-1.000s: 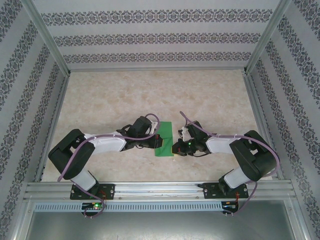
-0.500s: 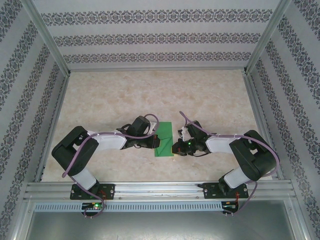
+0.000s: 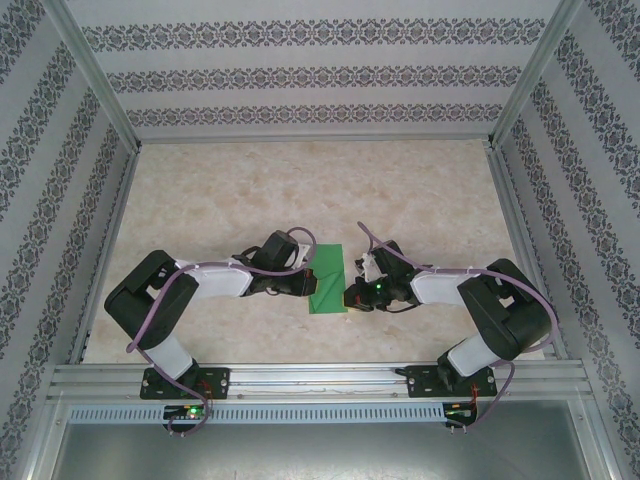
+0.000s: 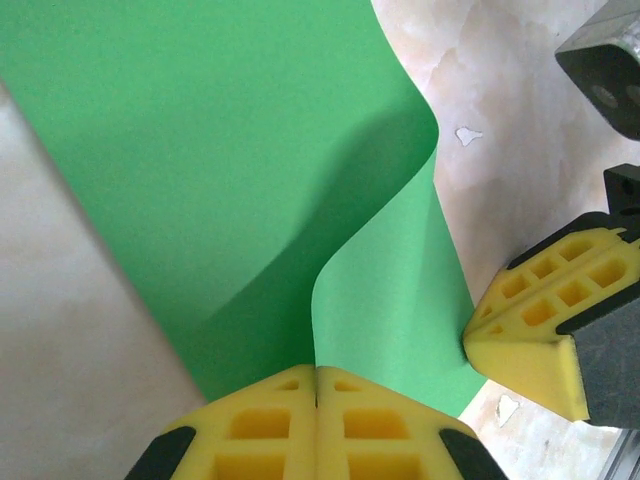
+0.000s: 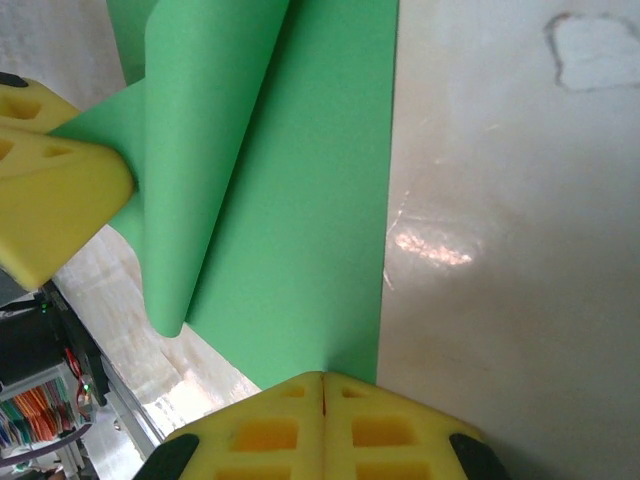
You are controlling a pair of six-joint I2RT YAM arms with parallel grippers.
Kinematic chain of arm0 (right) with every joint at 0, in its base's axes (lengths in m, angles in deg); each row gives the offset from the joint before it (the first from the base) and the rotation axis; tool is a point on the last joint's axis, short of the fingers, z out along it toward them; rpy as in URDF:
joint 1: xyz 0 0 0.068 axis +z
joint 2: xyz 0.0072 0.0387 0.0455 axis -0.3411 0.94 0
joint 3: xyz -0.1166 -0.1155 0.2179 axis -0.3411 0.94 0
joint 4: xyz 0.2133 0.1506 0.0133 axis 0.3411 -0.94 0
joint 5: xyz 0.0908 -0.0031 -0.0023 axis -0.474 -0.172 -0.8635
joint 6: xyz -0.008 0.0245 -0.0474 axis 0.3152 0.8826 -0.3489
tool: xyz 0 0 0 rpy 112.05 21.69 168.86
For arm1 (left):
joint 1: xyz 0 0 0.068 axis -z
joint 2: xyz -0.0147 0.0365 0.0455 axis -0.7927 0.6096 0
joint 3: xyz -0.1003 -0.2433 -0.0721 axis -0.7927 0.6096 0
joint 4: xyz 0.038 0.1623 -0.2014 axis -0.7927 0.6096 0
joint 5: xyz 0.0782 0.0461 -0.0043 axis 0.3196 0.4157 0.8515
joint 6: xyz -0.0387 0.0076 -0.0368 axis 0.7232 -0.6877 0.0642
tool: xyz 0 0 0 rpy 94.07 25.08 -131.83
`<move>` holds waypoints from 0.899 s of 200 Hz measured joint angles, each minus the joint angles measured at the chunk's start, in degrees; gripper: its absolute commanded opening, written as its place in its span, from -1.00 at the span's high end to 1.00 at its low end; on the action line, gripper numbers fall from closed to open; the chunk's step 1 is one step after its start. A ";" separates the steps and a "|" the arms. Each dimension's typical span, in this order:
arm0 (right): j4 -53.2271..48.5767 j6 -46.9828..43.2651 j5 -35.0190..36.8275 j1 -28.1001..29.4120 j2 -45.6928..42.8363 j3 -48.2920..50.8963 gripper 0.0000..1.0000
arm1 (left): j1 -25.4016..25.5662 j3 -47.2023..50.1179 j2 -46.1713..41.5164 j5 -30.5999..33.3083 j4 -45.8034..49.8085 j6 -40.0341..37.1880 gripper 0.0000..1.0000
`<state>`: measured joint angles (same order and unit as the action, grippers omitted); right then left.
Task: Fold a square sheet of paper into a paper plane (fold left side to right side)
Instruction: Fold the triangle a second time at the center of the table.
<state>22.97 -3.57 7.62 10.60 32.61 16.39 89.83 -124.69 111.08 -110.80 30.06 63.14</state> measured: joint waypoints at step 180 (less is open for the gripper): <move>-0.35 -0.07 -0.50 0.00 0.70 -0.63 1.00 | -0.39 -2.56 2.14 1.51 3.04 -3.30 1.00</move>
<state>22.62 -3.64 7.12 10.60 33.31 15.75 89.43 -127.25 113.22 -109.29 33.10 59.84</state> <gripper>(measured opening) 0.043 0.044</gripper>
